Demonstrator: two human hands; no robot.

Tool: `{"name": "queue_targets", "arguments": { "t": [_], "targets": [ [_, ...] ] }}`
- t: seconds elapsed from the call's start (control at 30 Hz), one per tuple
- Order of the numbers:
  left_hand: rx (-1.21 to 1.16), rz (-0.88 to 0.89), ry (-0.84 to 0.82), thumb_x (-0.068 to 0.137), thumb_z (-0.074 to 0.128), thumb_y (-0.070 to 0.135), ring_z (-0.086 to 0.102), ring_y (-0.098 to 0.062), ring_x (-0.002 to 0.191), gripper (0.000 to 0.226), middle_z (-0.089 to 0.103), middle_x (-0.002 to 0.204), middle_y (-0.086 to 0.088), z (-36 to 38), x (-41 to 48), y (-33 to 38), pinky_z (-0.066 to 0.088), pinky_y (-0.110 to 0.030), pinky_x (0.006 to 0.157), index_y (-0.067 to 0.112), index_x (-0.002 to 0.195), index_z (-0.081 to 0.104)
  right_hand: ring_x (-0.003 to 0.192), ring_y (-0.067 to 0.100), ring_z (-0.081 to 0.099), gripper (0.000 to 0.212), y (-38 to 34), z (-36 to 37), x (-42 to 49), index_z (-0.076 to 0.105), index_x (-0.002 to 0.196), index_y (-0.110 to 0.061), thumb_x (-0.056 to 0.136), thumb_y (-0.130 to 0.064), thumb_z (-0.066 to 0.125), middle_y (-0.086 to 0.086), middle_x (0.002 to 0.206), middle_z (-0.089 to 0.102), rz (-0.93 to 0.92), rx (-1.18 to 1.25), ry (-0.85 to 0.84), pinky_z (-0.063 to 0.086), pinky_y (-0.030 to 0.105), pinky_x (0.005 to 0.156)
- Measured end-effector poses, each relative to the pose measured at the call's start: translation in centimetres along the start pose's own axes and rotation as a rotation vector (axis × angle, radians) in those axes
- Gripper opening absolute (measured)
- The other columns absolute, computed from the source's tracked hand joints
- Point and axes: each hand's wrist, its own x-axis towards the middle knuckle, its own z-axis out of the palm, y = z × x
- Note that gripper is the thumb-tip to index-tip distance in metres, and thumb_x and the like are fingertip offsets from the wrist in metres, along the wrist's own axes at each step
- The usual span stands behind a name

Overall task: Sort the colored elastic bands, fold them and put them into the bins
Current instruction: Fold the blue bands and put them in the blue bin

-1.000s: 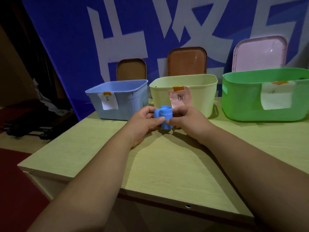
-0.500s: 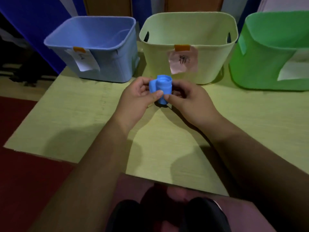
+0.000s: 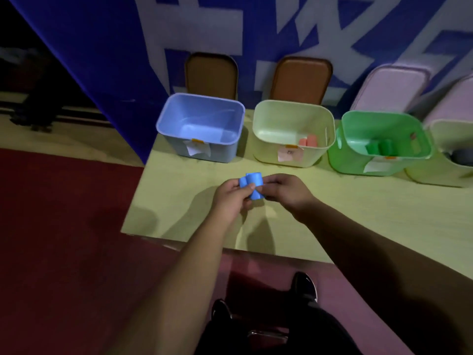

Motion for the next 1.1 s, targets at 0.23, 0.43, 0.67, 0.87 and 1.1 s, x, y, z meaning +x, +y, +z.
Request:
{"name": "queue_targets", "arguments": {
  "t": [0.23, 0.43, 0.67, 0.87, 1.1],
  "targets": [
    [0.069, 0.088, -0.069, 0.094, 0.082, 0.015, 0.078, -0.022, 0.109, 0.032, 0.082, 0.114, -0.005, -6.8, -4.0, 10.4, 0.059, -0.037, 0.096, 0.011, 0.124, 0.072, 0.111, 0.032, 0.077, 0.031, -8.6, 5.8, -2.6, 0.074, 0.116, -0.005, 0.089, -0.012, 0.086, 0.018, 0.117, 0.079, -0.027, 0.188, -0.026, 0.061, 0.042, 0.103],
    [0.102, 0.098, -0.043, 0.093, 0.082, 0.012, 0.077, -0.025, 0.111, 0.03, 0.082, 0.114, -0.006, -7.8, -2.5, 15.2, 0.06, -0.039, 0.101, 0.012, 0.122, 0.074, 0.108, 0.029, 0.078, 0.022, -12.3, 6.4, -0.5, 0.075, 0.114, -0.008, 0.093, -0.012, 0.083, 0.017, 0.12, 0.076, -0.054, 0.229, 0.0, 0.064, 0.037, 0.093],
    [0.1, 0.041, 0.02, 0.09, 0.084, 0.007, 0.076, -0.035, 0.112, 0.03, 0.08, 0.116, -0.016, -6.7, 4.0, 17.6, 0.061, -0.046, 0.101, 0.003, 0.119, 0.077, 0.087, 0.019, 0.077, 0.013, -14.4, 4.1, 6.0, 0.077, 0.109, -0.011, 0.1, -0.011, 0.068, 0.008, 0.105, 0.08, -0.082, 0.007, 0.014, 0.064, 0.036, 0.078],
    [0.211, -0.002, 0.15, 0.087, 0.089, 0.01, 0.078, -0.031, 0.106, 0.022, 0.08, 0.113, -0.013, -5.4, 10.4, 18.4, 0.064, -0.042, 0.096, 0.009, 0.106, 0.078, 0.081, 0.014, 0.07, 0.018, -14.4, 2.2, 11.4, 0.079, 0.099, -0.018, 0.101, -0.012, 0.061, -0.004, 0.092, 0.078, -0.107, -0.216, 0.153, 0.052, 0.025, 0.071],
    [0.517, -0.082, 0.223, 0.08, 0.093, 0.023, 0.078, -0.03, 0.094, 0.023, 0.079, 0.096, -0.009, -5.1, 16.8, 17.2, 0.064, -0.05, 0.094, 0.014, 0.091, 0.075, 0.098, 0.024, 0.065, 0.022, -15.3, 1.7, 15.7, 0.074, 0.118, -0.016, 0.1, -0.014, 0.062, 0.005, 0.114, 0.072, -0.219, -0.567, 0.275, 0.05, 0.031, 0.085]
  ]
}}
